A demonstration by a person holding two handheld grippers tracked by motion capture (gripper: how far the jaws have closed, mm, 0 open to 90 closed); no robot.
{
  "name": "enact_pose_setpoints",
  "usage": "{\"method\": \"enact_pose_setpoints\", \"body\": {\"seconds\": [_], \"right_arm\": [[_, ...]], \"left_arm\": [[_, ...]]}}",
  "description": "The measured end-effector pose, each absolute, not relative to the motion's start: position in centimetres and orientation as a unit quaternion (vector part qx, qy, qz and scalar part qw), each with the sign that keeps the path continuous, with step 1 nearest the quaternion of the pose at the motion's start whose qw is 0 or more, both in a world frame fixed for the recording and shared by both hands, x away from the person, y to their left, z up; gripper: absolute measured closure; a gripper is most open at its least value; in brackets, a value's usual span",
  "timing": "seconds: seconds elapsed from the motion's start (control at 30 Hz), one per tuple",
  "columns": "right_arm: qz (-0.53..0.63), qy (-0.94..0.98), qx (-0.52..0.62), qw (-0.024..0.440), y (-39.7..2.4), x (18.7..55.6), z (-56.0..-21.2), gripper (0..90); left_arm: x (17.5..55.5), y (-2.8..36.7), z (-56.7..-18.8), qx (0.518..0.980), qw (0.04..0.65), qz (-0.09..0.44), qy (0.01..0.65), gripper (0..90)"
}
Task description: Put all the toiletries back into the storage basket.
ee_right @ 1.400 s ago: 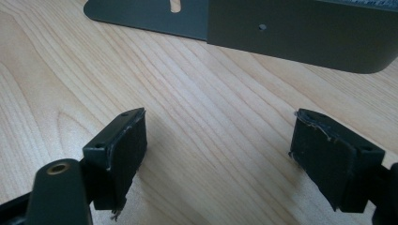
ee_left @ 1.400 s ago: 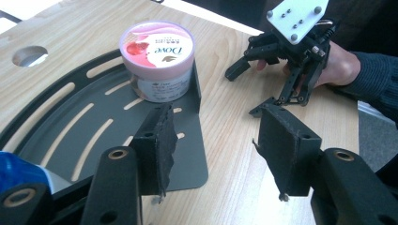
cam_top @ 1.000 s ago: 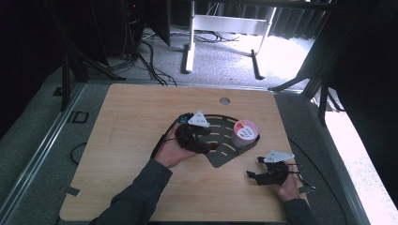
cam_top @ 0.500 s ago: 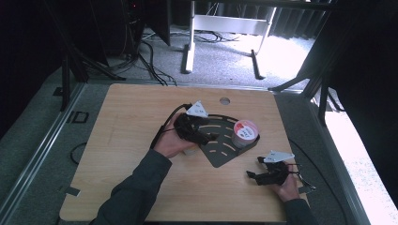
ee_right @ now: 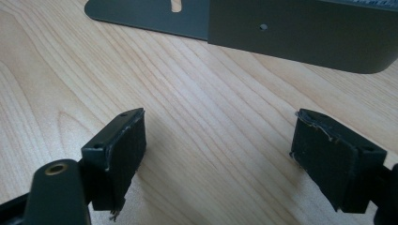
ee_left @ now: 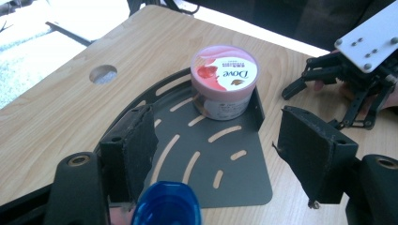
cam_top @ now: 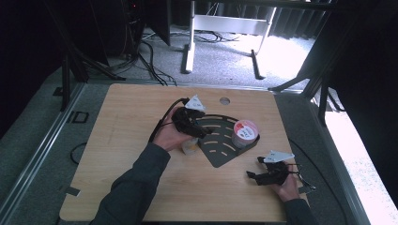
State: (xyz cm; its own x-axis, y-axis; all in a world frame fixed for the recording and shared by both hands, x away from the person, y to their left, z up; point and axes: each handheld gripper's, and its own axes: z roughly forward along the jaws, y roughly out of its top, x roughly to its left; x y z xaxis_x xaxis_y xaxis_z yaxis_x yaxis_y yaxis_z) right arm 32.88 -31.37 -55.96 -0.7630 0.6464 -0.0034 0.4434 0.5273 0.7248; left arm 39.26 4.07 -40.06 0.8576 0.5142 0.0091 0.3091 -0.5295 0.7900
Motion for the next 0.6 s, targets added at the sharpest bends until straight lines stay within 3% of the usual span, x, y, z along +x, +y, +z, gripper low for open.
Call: {"method": "enact_pose_setpoints", "body": {"seconds": [0.6], "right_arm": [[0.369, 0.865, 0.312, 0.136, -31.3, 32.9, -56.0, 16.6]], "left_arm": [[40.2, 4.6, -41.3, 0.890, 0.360, 0.127, 0.249, 33.9]]}}
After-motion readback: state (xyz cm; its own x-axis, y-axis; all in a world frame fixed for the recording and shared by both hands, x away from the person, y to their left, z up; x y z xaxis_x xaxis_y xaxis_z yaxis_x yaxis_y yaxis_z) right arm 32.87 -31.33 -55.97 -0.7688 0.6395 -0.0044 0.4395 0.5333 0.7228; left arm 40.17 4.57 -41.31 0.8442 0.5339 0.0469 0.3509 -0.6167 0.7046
